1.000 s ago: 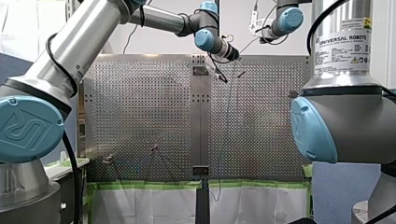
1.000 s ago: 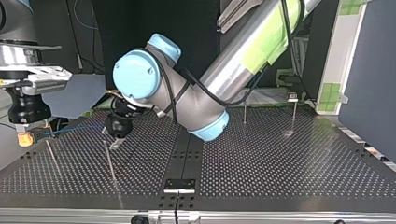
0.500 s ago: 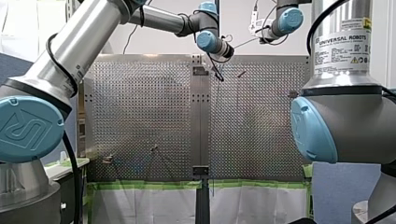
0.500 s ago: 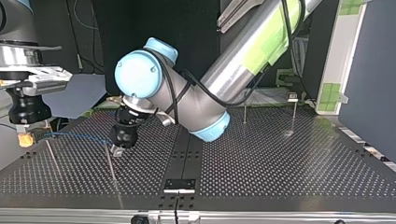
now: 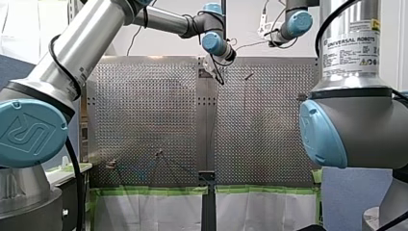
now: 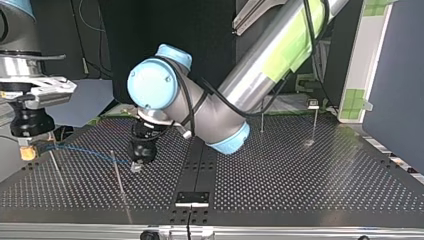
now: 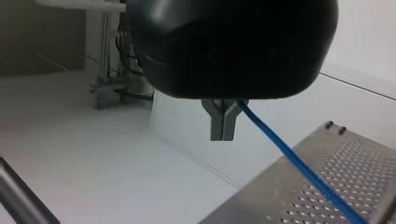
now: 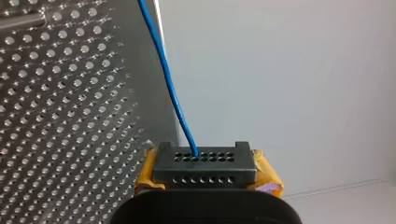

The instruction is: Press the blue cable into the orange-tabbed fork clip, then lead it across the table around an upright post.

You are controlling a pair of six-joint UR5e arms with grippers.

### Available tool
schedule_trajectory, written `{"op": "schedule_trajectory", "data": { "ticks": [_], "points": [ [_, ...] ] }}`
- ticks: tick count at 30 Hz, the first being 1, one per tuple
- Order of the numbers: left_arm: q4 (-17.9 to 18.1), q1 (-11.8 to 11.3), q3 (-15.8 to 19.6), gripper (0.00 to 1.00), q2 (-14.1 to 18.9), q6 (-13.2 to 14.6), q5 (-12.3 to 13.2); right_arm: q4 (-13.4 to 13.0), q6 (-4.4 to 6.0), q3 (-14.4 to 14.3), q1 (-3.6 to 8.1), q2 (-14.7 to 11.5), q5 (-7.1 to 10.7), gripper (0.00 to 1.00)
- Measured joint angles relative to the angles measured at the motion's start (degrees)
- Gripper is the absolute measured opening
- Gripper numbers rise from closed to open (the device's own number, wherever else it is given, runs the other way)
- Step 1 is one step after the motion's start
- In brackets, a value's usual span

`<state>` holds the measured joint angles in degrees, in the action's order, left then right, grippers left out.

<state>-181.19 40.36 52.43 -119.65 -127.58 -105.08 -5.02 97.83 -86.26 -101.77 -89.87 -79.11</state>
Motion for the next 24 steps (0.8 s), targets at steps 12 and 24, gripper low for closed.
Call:
{"op": "schedule_trajectory", "data": {
  "ticks": [12, 24],
  "points": [
    [6.2, -1.6, 0.0, 0.00, -1.9, -3.0, 5.1, -0.7, 0.17, 3.9, 0.69, 5.7, -0.08, 0.00],
    [12.2, -3.3, 0.0, 0.00, -5.8, -4.4, 8.5, -1.2, -0.04, 7.3, 0.73, 11.1, -0.16, 0.00]
  ]
}}
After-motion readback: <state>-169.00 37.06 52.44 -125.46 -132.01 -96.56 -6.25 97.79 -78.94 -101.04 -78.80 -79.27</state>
